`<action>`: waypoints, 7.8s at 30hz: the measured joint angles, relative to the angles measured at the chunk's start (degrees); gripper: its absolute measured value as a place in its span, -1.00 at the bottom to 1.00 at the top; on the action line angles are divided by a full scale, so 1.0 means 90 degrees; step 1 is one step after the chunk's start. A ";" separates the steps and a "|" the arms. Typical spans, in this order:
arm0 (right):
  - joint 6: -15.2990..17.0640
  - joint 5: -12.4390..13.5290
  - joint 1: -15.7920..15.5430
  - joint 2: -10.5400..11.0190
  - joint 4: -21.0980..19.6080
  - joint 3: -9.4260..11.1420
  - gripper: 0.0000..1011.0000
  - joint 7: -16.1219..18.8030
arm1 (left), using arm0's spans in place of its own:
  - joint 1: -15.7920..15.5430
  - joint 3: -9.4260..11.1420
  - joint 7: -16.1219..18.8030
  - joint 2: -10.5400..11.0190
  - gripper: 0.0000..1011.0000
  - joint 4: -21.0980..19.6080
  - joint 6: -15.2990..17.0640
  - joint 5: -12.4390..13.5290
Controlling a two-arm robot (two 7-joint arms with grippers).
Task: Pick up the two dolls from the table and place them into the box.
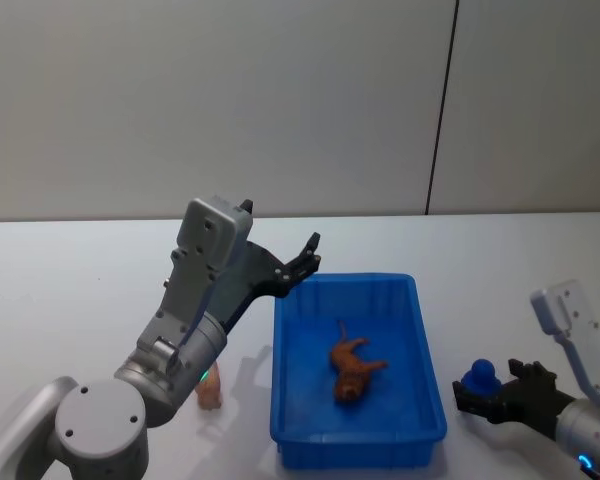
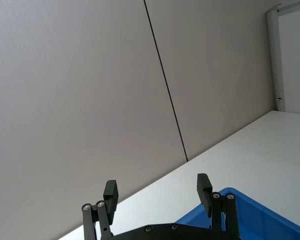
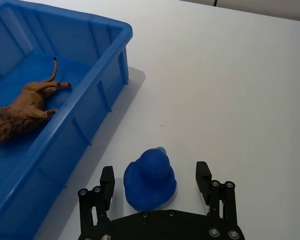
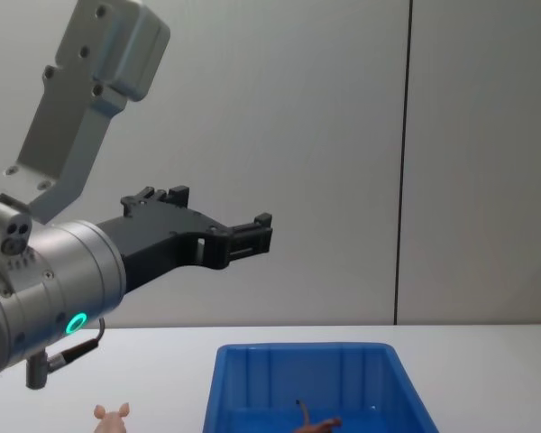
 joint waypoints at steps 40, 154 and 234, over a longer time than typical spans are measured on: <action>-0.0360 -0.0288 0.0334 -0.0144 0.0423 -0.0094 -0.19 0.0164 | 0.0000 0.0000 0.0000 0.0000 0.98 0.0000 0.0000 0.0000; -0.0987 0.1379 0.0479 0.0272 -0.0805 0.0327 0.98 0.0823 | 0.0000 0.0000 -0.0002 0.0000 0.98 0.0000 0.0000 0.0000; -0.2357 0.2782 -0.1467 0.0829 -0.2034 0.1423 0.98 -0.2573 | -0.0078 -0.0618 0.0113 0.0142 0.98 0.0673 0.4178 -0.1906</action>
